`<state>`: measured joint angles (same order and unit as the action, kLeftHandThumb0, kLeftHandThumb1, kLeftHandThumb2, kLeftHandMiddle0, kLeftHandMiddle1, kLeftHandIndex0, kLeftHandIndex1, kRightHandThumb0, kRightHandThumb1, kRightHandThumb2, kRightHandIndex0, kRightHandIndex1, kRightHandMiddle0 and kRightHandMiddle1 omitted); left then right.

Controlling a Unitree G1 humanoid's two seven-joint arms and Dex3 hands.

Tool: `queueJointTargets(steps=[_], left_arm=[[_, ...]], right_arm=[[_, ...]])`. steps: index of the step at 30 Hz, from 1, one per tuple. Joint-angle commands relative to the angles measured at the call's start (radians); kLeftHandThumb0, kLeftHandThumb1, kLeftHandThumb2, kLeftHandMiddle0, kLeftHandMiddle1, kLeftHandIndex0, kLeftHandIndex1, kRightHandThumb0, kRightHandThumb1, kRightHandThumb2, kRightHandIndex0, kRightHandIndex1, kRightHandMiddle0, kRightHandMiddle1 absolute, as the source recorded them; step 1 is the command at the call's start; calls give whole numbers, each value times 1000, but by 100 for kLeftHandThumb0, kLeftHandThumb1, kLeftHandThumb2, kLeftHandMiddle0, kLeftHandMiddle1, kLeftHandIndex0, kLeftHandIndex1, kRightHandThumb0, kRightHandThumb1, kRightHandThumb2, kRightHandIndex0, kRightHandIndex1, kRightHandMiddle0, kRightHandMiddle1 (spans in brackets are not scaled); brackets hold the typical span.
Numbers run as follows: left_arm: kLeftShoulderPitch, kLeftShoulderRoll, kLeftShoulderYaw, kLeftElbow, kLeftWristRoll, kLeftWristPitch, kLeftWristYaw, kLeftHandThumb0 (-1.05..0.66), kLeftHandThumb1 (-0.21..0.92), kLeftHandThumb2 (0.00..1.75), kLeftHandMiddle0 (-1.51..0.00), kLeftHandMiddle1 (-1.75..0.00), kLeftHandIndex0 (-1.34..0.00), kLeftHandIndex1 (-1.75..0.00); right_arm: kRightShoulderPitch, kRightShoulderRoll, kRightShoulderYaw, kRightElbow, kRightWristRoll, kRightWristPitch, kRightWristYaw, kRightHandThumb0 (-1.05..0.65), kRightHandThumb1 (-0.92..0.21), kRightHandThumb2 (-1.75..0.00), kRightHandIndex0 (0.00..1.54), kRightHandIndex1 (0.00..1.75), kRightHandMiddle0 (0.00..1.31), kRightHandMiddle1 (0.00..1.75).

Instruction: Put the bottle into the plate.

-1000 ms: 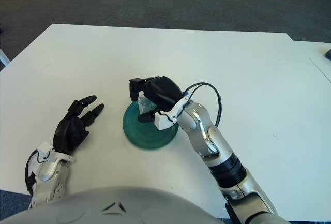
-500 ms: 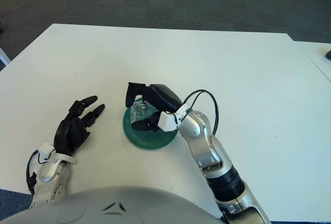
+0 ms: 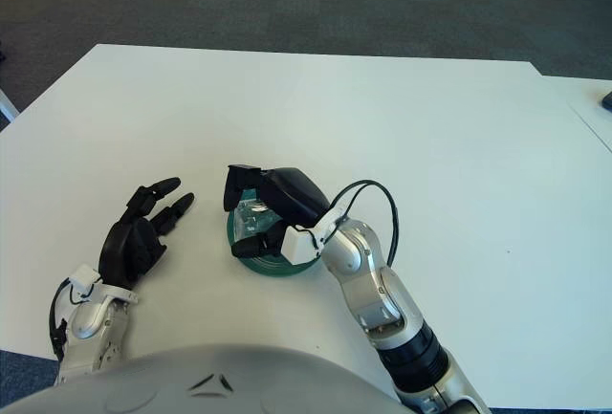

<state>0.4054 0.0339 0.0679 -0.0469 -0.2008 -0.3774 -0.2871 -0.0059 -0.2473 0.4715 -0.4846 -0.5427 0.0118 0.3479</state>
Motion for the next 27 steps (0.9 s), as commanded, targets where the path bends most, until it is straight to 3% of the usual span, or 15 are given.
queueJointTargets(steps=[1, 5, 12, 20, 27], left_arm=[[9, -1, -4, -20, 4, 5, 12, -64, 92, 96, -67, 0, -26, -80], [14, -1, -7, -29, 5, 8, 15, -64, 92, 96, -67, 0, -26, -80], [26, 3, -9, -46, 1, 13, 16, -64, 92, 96, -67, 0, -26, -80], [35, 6, -7, -59, -4, 18, 14, -64, 92, 96, -67, 0, -26, -80], [41, 8, -7, -69, -6, 22, 13, -64, 92, 96, -67, 0, -26, -80]], right_arm=[[4, 0, 10, -9, -22, 10, 3, -37, -65, -89, 99, 175, 39, 175], [1, -3, 22, -19, -47, 36, 22, -37, -69, -83, 97, 175, 34, 175], [-18, -53, 51, 7, -196, -24, -7, -37, -76, -65, 95, 175, 39, 163], [-29, -89, 54, 62, -330, -82, -66, -43, -44, -114, 100, 175, 52, 174], [-33, -89, 45, 81, -375, -85, -72, -47, -32, -130, 105, 175, 60, 175]])
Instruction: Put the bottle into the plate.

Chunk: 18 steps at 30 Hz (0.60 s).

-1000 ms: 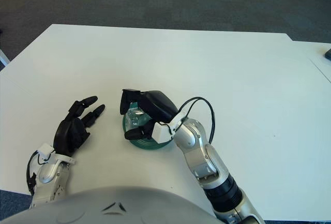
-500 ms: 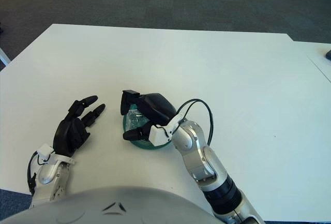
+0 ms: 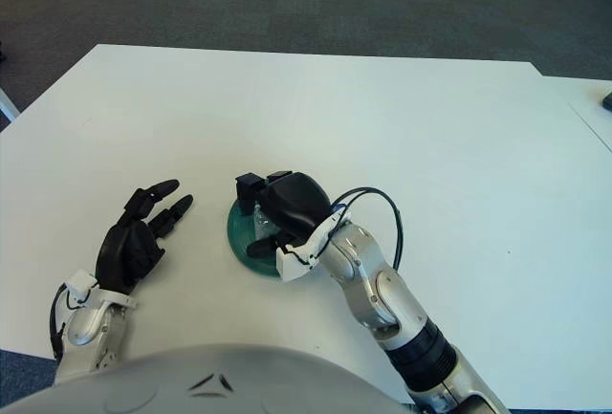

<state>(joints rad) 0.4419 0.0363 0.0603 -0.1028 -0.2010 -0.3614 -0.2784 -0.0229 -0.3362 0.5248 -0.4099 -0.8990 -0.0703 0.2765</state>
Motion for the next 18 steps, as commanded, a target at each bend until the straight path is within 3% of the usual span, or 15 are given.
queueJointTargets(steps=[1, 6, 14, 18], left_arm=[[7, 5, 1, -16, -6, 7, 4, -64, 92, 96, -67, 0, -26, -80], [14, 6, 0, -27, -7, 10, 4, -64, 92, 96, -67, 0, -26, -80], [23, 7, -1, -42, -8, 16, 5, -64, 92, 96, -67, 0, -26, -80], [29, 6, -2, -53, -8, 21, 5, -64, 92, 96, -67, 0, -26, -80]], right_arm=[[-14, 1, -9, 3, -17, 3, 9, -47, -30, -132, 106, 175, 62, 175], [1, -6, -21, 17, -14, 7, 5, -49, -26, -137, 106, 175, 65, 175], [38, -5, -22, 131, -15, -39, -135, -49, -25, -139, 105, 175, 66, 175], [51, 1, -22, 136, -16, -35, -158, -49, -25, -139, 105, 175, 66, 175]])
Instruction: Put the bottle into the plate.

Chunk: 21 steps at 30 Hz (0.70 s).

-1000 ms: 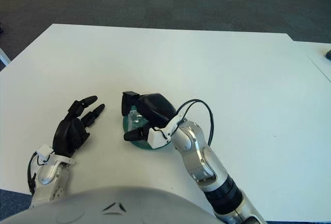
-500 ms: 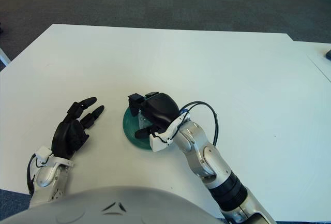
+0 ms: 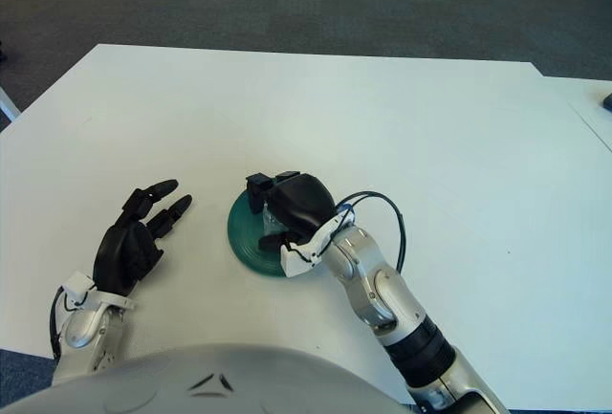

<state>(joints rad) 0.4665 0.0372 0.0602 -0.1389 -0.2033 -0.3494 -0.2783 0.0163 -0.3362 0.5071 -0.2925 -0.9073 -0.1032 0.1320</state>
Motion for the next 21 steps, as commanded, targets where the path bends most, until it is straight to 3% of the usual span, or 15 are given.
queueJointTargets(steps=[1, 4, 5, 7, 11, 16, 18, 20, 21], left_arm=[[6, 5, -3, -20, -5, 10, 6, -64, 92, 96, -67, 0, -26, -80], [12, 2, -6, -29, -3, 12, 7, -64, 92, 96, -67, 0, -26, -80], [14, 1, -8, -32, -1, 13, 8, -64, 92, 96, -67, 0, -26, -80], [17, 0, -10, -37, 1, 14, 10, -64, 92, 96, -67, 0, -26, -80], [20, 0, -13, -41, 2, 16, 12, -64, 92, 96, -67, 0, -26, -80], [24, -2, -19, -45, 6, 16, 17, -64, 92, 96, -67, 0, -26, -80], [25, -3, -22, -47, 8, 16, 19, -64, 92, 96, -67, 0, -26, -80], [26, -4, -24, -48, 9, 16, 21, -64, 92, 96, -67, 0, -26, -80], [26, -4, -25, -48, 10, 16, 22, -64, 92, 96, -67, 0, -26, -80]], right_arm=[[16, 1, -5, 24, -14, -1, -25, -49, -25, -139, 105, 175, 66, 175], [33, 7, -12, 23, -17, 6, -50, -49, -26, -137, 101, 175, 65, 175], [40, 12, -16, 19, -12, 10, -56, -31, -20, -144, 92, 174, 62, 175], [69, 18, -36, -18, 10, 17, -64, -16, -16, -148, 83, 174, 61, 171], [92, 19, -51, -26, 18, 2, -95, -4, -21, -140, 71, 174, 57, 159], [103, 11, -63, -9, 34, -19, -110, -2, -29, -129, 64, 175, 54, 152], [109, 5, -70, -10, 39, -27, -115, -1, -34, -126, 53, 175, 48, 165], [113, -2, -75, -12, 39, -34, -118, -21, -47, -105, 53, 175, 49, 162], [115, -4, -76, -12, 37, -36, -118, -28, -53, -96, 46, 169, 48, 162]])
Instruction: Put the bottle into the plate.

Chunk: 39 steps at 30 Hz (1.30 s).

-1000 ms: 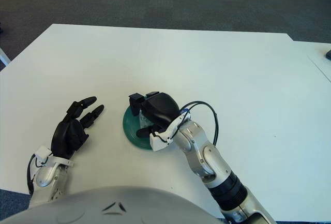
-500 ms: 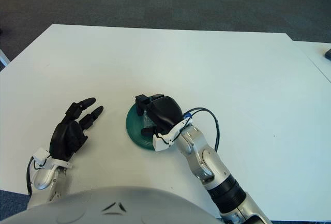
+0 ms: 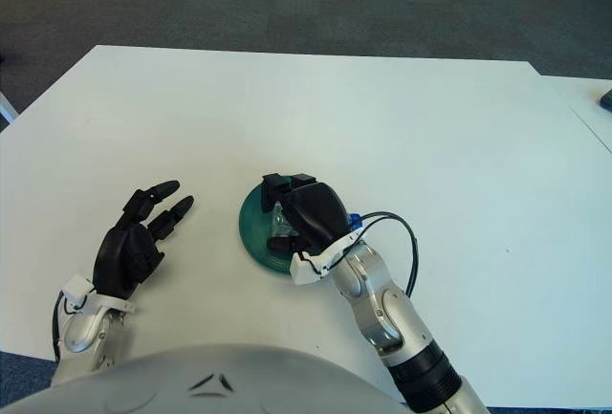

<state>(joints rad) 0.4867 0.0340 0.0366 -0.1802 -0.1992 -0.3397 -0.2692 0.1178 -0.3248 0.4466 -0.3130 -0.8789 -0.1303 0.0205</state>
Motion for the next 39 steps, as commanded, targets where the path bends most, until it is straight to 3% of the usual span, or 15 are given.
queueJointTargets(steps=[1, 3, 6, 12, 27, 31, 34, 39], left_arm=[[7, -1, -3, -7, 7, 6, 14, -64, 92, 96, -67, 0, -26, -80], [7, -2, -5, -8, 9, 6, 16, -64, 92, 96, -67, 0, -26, -80], [7, -4, -9, -8, 12, 5, 19, -64, 92, 96, -67, 0, -26, -80], [7, -7, -17, -7, 19, 3, 26, -64, 92, 96, -67, 0, -26, -80], [7, -18, -38, -3, 39, -2, 45, -64, 92, 96, -67, 0, -26, -80], [8, -21, -42, -3, 44, -4, 48, -64, 92, 96, -67, 0, -26, -80], [8, -23, -44, -2, 47, -4, 49, -64, 92, 96, -67, 0, -26, -80], [9, -26, -46, -2, 51, -6, 51, -64, 92, 96, -67, 0, -26, -80]], right_arm=[[14, -17, -16, 7, 6, -10, -5, -30, -55, -92, 43, 166, 48, 162], [16, -22, -18, 4, 3, -11, 3, -36, -62, -84, 38, 143, 46, 162], [19, -29, -21, 1, 3, -9, 20, -74, -81, -51, 39, 107, 30, 155], [20, -37, -25, 10, 11, -14, 30, -98, -91, -42, 42, 71, 21, 143], [10, -64, -42, 19, 30, -2, 114, -105, -92, -48, 43, 44, 9, 119], [5, -77, -40, 22, 4, -5, 116, -105, -92, -53, 46, 27, 6, 105], [1, -89, -35, 20, -35, 3, 120, -105, -92, -60, 41, 12, 3, 84], [-3, -103, -30, 9, -83, 21, 150, -105, -92, -71, 17, 3, 0, 43]])
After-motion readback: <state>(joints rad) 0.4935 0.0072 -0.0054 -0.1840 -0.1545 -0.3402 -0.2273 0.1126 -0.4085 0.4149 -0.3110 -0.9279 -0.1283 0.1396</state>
